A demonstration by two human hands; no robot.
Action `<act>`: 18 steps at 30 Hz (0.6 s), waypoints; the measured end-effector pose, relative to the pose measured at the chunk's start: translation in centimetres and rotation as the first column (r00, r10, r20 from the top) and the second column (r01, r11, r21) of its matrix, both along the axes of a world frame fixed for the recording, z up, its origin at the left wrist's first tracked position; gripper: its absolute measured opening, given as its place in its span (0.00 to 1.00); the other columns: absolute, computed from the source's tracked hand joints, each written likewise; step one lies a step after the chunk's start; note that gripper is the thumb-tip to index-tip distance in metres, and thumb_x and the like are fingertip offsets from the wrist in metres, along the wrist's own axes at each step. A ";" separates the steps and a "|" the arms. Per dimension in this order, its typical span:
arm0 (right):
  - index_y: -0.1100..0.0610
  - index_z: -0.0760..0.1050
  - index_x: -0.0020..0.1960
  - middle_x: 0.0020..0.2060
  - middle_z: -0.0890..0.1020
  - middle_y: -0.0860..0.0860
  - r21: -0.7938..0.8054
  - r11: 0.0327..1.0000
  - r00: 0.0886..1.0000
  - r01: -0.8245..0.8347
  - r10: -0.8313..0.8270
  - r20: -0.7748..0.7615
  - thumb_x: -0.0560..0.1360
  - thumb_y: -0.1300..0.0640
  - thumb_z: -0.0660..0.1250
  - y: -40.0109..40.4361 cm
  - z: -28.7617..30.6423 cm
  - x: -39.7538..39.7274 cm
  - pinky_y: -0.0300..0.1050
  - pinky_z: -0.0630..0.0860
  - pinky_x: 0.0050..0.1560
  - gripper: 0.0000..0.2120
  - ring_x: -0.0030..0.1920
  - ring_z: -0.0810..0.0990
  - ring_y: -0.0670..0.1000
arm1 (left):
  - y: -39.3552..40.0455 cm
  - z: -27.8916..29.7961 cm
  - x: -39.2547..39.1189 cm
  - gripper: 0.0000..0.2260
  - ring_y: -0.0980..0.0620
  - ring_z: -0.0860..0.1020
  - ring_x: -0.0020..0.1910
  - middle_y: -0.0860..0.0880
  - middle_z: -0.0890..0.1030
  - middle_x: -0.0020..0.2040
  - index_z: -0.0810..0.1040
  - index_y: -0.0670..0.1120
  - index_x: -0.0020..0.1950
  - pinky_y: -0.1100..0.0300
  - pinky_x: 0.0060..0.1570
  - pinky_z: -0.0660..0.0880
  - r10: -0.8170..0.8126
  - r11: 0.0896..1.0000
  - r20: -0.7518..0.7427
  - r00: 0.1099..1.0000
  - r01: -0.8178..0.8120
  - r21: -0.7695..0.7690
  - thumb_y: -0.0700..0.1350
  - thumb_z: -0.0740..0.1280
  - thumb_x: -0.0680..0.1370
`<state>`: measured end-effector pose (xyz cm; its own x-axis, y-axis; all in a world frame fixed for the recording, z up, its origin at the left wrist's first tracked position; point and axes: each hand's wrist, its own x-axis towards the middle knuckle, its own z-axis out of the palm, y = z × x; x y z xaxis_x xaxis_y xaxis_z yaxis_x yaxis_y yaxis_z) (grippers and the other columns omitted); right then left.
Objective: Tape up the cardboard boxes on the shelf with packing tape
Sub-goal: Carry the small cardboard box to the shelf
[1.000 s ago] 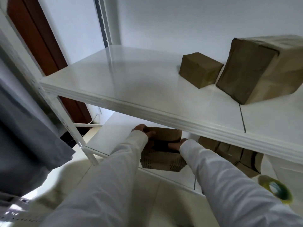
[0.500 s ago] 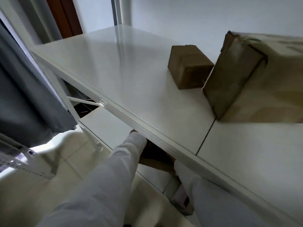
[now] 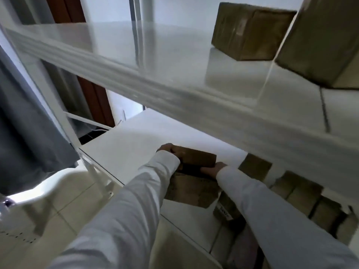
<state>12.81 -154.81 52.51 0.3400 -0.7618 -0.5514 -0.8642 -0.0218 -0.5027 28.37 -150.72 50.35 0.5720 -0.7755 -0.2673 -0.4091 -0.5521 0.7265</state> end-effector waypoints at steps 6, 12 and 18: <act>0.60 0.56 0.75 0.72 0.64 0.59 -0.018 0.999 0.999 -0.029 0.028 -0.037 0.77 0.44 0.63 -2.4 -4.5 2.1 0.43 0.67 0.56 0.34 0.69 0.67 0.58 | -1.1 -4.2 2.4 0.22 0.41 0.72 0.62 0.39 0.73 0.64 0.72 0.37 0.65 0.57 0.56 0.68 -0.179 0.984 0.086 0.980 0.178 0.014 0.51 0.65 0.78; 0.61 0.67 0.67 0.57 0.76 0.59 -0.030 0.998 0.961 0.061 -0.050 0.273 0.77 0.48 0.65 -1.0 -3.7 1.9 0.50 0.74 0.50 0.24 0.56 0.77 0.60 | -0.4 -4.4 4.1 0.28 0.44 0.69 0.69 0.43 0.69 0.71 0.68 0.41 0.72 0.54 0.70 0.64 -0.184 0.941 0.053 0.982 0.191 -0.279 0.54 0.67 0.76; 0.59 0.72 0.42 0.22 0.79 0.53 -0.096 0.992 0.913 0.078 -0.033 0.406 0.78 0.48 0.62 3.6 0.2 -2.0 0.43 0.77 0.22 0.14 0.22 0.79 0.50 | 3.0 -0.4 1.9 0.26 0.42 0.76 0.63 0.40 0.77 0.63 0.77 0.41 0.62 0.50 0.65 0.71 -0.186 0.783 -0.246 0.951 -0.008 -0.622 0.54 0.73 0.69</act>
<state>10.77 -151.25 52.72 0.4712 -0.8330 -0.2900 -0.5904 -0.0536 -0.8053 30.27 -147.77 49.95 0.4674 -0.8725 0.1427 -0.1606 0.0749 0.9842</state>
